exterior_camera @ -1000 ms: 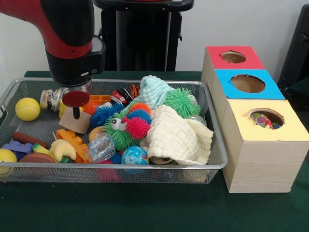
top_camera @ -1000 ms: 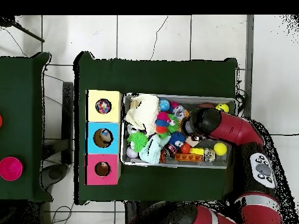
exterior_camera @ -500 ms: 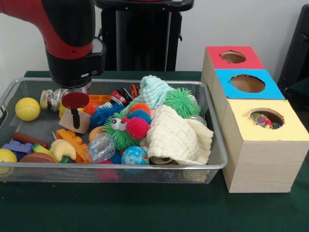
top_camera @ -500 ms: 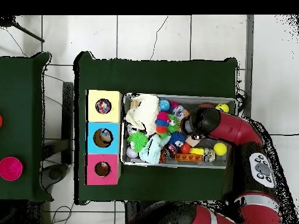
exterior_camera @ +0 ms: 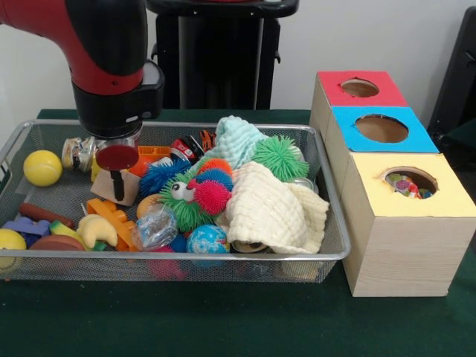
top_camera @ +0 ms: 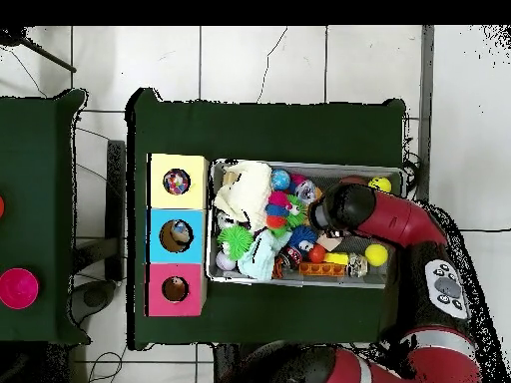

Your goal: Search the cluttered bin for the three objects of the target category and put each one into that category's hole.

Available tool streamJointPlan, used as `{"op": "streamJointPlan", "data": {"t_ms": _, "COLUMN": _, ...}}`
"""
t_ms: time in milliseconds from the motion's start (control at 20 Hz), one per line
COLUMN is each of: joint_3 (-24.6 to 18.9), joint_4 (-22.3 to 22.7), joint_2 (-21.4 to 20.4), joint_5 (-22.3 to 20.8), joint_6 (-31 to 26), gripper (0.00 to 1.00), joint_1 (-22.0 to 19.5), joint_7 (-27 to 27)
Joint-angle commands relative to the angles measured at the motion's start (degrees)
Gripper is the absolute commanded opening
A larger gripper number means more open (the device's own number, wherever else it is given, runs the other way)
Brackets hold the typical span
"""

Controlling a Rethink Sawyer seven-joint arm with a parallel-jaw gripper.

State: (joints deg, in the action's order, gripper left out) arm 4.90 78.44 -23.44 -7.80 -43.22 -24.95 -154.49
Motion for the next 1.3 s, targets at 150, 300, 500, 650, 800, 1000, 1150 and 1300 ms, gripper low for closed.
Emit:
{"op": "streamJointPlan", "data": {"t_ms": 150, "joint_3": -4.74, "joint_4": -7.34, "joint_2": 8.62, "joint_5": -1.31, "joint_6": 6.41, "gripper": 1.00, "joint_1": -1.97, "joint_7": 2.49}}
{"op": "streamJointPlan", "data": {"t_ms": 300, "joint_3": -4.65, "joint_4": -11.63, "joint_2": 13.18, "joint_5": -1.21, "joint_6": 8.53, "gripper": 1.00, "joint_1": -2.06, "joint_7": 1.25}}
{"op": "streamJointPlan", "data": {"t_ms": 500, "joint_3": -2.74, "joint_4": -17.29, "joint_2": 17.42, "joint_5": -1.25, "joint_6": 9.17, "gripper": 1.00, "joint_1": -0.53, "joint_7": -1.08}}
{"op": "streamJointPlan", "data": {"t_ms": 650, "joint_3": -2.44, "joint_4": -18.40, "joint_2": 18.47, "joint_5": -0.15, "joint_6": 7.68, "gripper": 1.00, "joint_1": 0.23, "joint_7": -2.20}}
{"op": "streamJointPlan", "data": {"t_ms": 800, "joint_3": -4.02, "joint_4": -17.49, "joint_2": 19.26, "joint_5": 1.80, "joint_6": 6.99, "gripper": 1.00, "joint_1": -0.31, "joint_7": -3.18}}
{"op": "streamJointPlan", "data": {"t_ms": 1000, "joint_3": -4.30, "joint_4": -17.33, "joint_2": 20.78, "joint_5": 2.62, "joint_6": 8.67, "gripper": 1.00, "joint_1": 0.05, "joint_7": -5.29}}
{"op": "streamJointPlan", "data": {"t_ms": 1150, "joint_3": -3.74, "joint_4": -16.75, "joint_2": 21.57, "joint_5": 2.83, "joint_6": 10.97, "gripper": 1.00, "joint_1": 1.04, "joint_7": -7.16}}
{"op": "streamJointPlan", "data": {"t_ms": 1300, "joint_3": -2.59, "joint_4": -17.12, "joint_2": 22.72, "joint_5": 2.40, "joint_6": 13.75, "gripper": 1.00, "joint_1": 1.93, "joint_7": -8.33}}
